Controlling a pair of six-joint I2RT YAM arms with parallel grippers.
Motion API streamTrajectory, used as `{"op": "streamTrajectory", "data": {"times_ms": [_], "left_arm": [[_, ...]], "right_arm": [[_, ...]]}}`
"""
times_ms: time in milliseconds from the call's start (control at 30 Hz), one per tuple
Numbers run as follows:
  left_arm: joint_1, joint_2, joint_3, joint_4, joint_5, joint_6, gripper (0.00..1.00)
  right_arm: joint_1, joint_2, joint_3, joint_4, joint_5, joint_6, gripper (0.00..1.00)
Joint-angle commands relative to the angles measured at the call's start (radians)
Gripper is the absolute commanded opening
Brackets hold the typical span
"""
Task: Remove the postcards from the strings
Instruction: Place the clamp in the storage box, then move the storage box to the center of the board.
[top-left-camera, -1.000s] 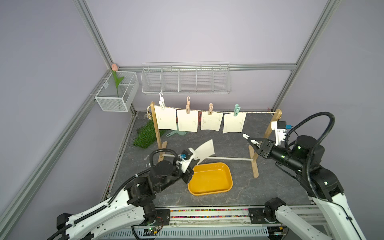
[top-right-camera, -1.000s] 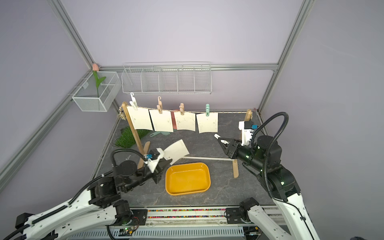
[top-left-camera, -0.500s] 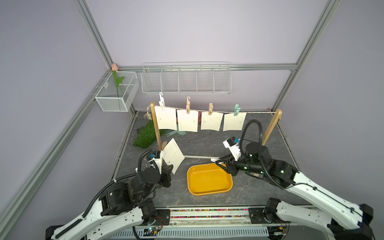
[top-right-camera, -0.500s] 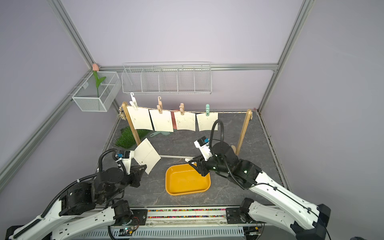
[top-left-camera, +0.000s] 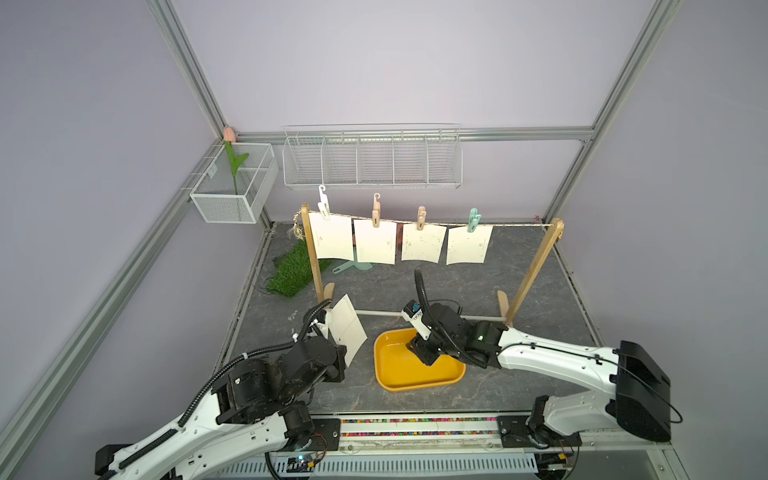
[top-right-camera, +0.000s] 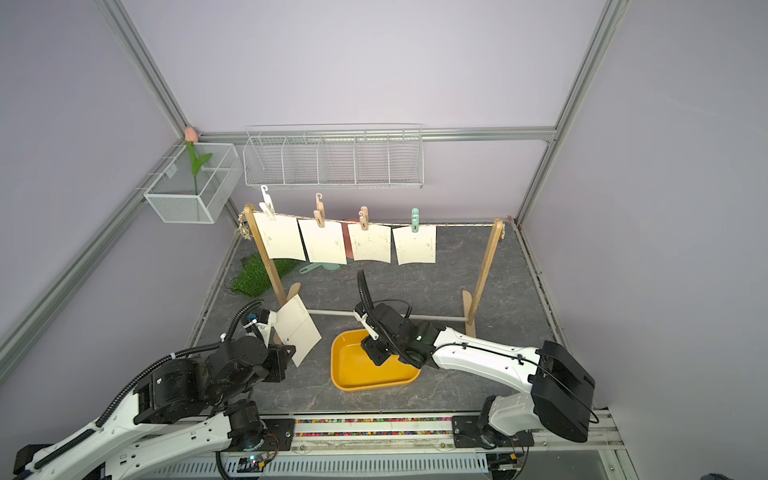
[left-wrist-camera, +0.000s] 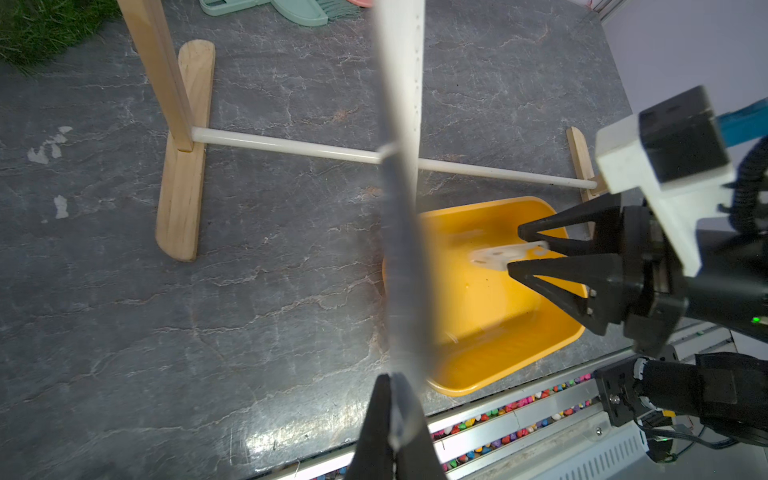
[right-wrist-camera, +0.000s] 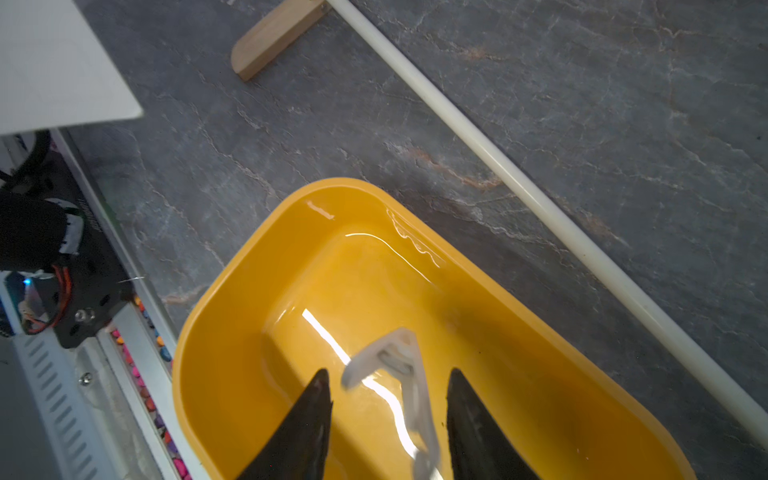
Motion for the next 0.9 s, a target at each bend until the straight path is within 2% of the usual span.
{"op": "streamTrajectory", "data": {"times_ms": [0,100,200,300,500,700,867], "left_arm": [[0.003,-0.03,-0.009,-0.043,-0.011,-0.043,0.0],[0.003,-0.035,-0.005,-0.044,-0.017,-0.039,0.0],[0.003,-0.031,-0.001,-0.037,-0.026,-0.028,0.0],[0.003,-0.024,0.002,-0.021,-0.035,-0.015,0.0],[0.003,-0.024,-0.01,-0.001,-0.049,-0.007,0.0],[0.003,-0.024,-0.028,0.028,-0.041,0.005,0.0],[0.003,0.006,-0.015,0.05,-0.039,0.037,0.0]], "right_arm": [[0.006,-0.004,-0.05,0.039,0.05,0.015,0.55],[0.007,-0.028,-0.075,0.034,0.076,0.043,0.64],[0.006,-0.033,-0.069,0.002,0.123,0.099,0.67],[0.005,0.002,-0.03,-0.059,0.183,0.196,0.69],[0.003,0.072,0.007,-0.139,0.22,0.397,0.75],[-0.003,0.072,-0.046,-0.156,0.267,0.513,0.81],[-0.032,0.011,-0.103,-0.199,0.295,0.569,0.86]]}}
